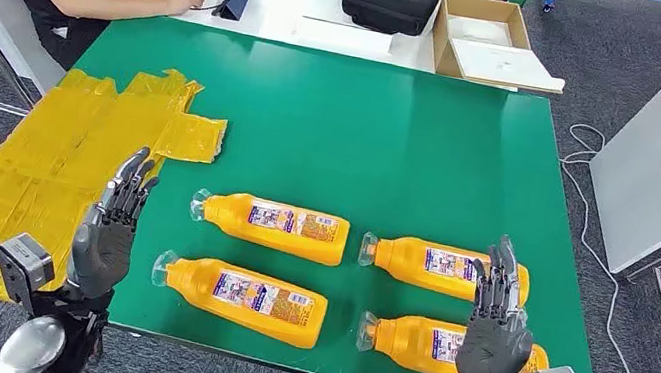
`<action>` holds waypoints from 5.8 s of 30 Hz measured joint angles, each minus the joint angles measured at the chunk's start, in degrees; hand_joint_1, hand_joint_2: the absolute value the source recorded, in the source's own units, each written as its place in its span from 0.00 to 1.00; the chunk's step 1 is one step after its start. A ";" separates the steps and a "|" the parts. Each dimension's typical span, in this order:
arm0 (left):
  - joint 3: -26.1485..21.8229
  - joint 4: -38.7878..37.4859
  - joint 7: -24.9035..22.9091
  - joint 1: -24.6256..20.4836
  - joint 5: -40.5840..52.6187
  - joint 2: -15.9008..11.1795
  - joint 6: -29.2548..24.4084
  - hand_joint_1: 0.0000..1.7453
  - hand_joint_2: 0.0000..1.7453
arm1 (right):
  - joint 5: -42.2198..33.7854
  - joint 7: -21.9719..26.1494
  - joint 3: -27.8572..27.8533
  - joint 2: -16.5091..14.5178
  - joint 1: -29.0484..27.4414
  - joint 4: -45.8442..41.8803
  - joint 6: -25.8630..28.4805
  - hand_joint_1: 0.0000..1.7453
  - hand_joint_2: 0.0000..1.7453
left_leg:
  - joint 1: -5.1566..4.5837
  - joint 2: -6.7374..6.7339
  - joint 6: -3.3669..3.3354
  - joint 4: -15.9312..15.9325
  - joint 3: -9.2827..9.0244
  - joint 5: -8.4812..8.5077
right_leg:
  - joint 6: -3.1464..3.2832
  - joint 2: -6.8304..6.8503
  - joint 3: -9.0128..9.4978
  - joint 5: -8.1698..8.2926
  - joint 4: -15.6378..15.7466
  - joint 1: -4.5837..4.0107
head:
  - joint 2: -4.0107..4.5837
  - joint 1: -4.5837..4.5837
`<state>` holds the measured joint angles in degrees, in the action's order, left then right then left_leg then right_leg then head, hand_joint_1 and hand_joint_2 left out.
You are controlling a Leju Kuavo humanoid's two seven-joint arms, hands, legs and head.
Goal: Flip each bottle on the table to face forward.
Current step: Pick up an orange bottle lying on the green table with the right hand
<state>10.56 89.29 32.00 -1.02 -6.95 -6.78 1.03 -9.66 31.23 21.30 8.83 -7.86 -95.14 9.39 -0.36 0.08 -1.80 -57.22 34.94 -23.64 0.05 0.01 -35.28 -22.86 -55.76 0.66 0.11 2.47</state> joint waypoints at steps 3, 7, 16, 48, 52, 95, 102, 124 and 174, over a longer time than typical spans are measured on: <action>0.00 -0.18 -0.02 -0.15 0.14 -0.02 0.03 0.00 0.00 | 1.89 -0.43 -0.63 0.52 -0.49 -0.15 -0.16 0.00 1.00 | 0.00 0.00 0.00 0.00 -0.01 -0.01 | 0.00 0.00 -0.01 0.00 0.01 0.00 | 0.00 0.01; -0.24 -0.57 -0.19 -0.52 0.54 -0.07 1.19 0.00 0.00 | 12.95 -2.71 -3.32 1.89 -3.23 -2.00 -0.71 0.00 1.00 | 0.00 0.10 -0.01 0.00 0.00 -0.01 | 0.00 0.06 0.00 0.00 0.01 -0.01 | 0.00 0.00; -0.86 -2.86 1.04 -1.92 4.14 0.11 3.34 0.00 0.00 | 23.93 -2.85 -11.16 1.17 -8.80 -7.33 -0.48 0.00 0.50 | 0.01 0.12 -0.02 0.01 -0.02 -0.02 | 0.00 0.05 0.00 0.00 0.01 -0.02 | 0.00 0.01; -7.34 -2.37 3.19 4.29 11.58 -0.83 -0.03 0.00 0.00 | 53.75 -36.02 -11.02 23.53 -21.02 -13.64 -7.23 0.00 1.00 | -0.04 0.10 -0.24 0.01 -0.05 -0.09 | -0.03 0.04 0.07 0.00 0.03 0.01 | 0.00 0.02; -7.32 -2.46 2.90 3.11 11.86 -0.44 0.75 0.00 0.00 | 55.99 -35.46 -10.92 23.25 -17.85 -10.90 -8.61 0.00 1.00 | -0.04 0.12 -0.24 0.00 -0.10 -0.05 | -0.04 0.05 0.08 0.01 0.03 0.00 | 0.00 0.01; -6.61 -6.08 -0.84 -3.22 12.17 2.61 1.22 0.00 0.00 | 78.88 -31.29 -12.46 2.37 7.56 20.16 -16.59 0.41 1.00 | 0.02 -0.16 -0.22 0.01 -0.20 0.11 | 0.12 -0.11 0.15 0.20 0.02 -0.08 | 0.00 0.00; -7.10 -5.38 -1.62 -3.08 12.33 2.88 1.16 0.00 0.00 | 80.49 -31.12 -12.55 0.59 8.41 21.29 -17.50 1.00 1.00 | 0.02 -0.17 -0.19 0.01 -0.22 0.17 | 0.07 -0.11 0.17 0.26 0.02 -0.08 | 0.00 0.01; -7.61 -4.31 -3.02 -3.01 13.57 4.20 1.43 0.00 0.00 | 83.73 -30.85 -14.57 -2.91 9.13 21.13 -20.10 1.00 1.00 | 0.03 -0.16 -0.18 0.01 -0.28 0.19 | 0.05 -0.11 0.19 0.28 0.02 -0.09 | 0.00 0.00; -3.17 -26.89 -11.79 -26.01 -22.76 13.10 18.08 0.00 1.00 | 49.25 -23.80 10.99 -15.57 34.99 27.19 -0.93 1.00 1.00 | 0.21 -0.10 0.11 -0.01 0.43 0.94 | 0.33 0.02 -0.43 0.85 -0.05 -0.17 | 0.00 0.02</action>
<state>7.38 62.39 20.21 -27.03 -29.71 6.33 19.11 39.59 7.43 32.28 -6.74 27.13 -67.95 8.45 -0.15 -0.02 -1.69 -57.24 35.37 -22.70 0.38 0.03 -35.71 -22.02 -55.81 0.49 0.11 2.49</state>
